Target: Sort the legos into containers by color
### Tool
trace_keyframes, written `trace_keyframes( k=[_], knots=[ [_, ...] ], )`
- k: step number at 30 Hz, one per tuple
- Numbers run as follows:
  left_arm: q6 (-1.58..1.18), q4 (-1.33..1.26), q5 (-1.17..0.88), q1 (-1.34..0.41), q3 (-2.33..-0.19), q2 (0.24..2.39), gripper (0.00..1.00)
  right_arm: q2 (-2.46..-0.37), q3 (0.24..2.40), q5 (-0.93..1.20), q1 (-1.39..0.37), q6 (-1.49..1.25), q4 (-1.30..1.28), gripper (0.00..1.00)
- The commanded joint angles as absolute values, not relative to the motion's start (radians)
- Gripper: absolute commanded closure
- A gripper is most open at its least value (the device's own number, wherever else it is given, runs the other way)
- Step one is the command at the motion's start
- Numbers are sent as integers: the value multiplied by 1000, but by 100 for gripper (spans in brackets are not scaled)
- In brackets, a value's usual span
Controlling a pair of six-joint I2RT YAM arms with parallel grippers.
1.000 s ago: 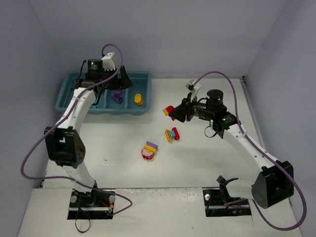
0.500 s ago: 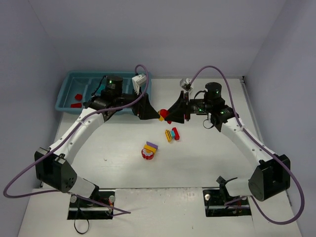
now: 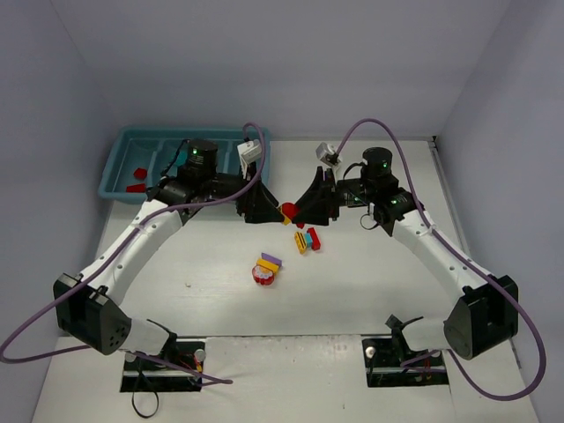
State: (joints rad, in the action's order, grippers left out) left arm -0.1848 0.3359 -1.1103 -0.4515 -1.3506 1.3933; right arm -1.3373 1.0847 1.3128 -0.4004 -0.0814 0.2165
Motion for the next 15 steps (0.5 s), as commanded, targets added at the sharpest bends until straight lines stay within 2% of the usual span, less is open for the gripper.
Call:
trace_keyframes(
  k=[1, 6, 8, 9, 12, 14, 15],
  knots=[
    [-152, 288, -1170, -471, -1390, 1385, 39, -1315, 1137, 1358, -410, -91, 273, 100],
    [-144, 296, -1183, -471, -1388, 1394, 51, -1316, 1141, 1358, -411, -94, 273, 100],
    [-144, 295, -1190, -472, -1390, 1397, 64, -1318, 1141, 1358, -413, -95, 273, 100],
    [-144, 296, -1192, -476, -1390, 1397, 74, -1318, 1140, 1358, -413, -97, 273, 100],
    [-133, 307, -1193, -477, -1382, 1399, 94, -1316, 1138, 1358, -411, -97, 273, 100],
    [-114, 325, -1193, -476, -1378, 1399, 100, -1316, 1137, 1356, -407, -95, 275, 100],
    [-101, 336, -1189, -476, -1373, 1399, 100, -1316, 1137, 1355, -405, -97, 275, 100]
  ],
)
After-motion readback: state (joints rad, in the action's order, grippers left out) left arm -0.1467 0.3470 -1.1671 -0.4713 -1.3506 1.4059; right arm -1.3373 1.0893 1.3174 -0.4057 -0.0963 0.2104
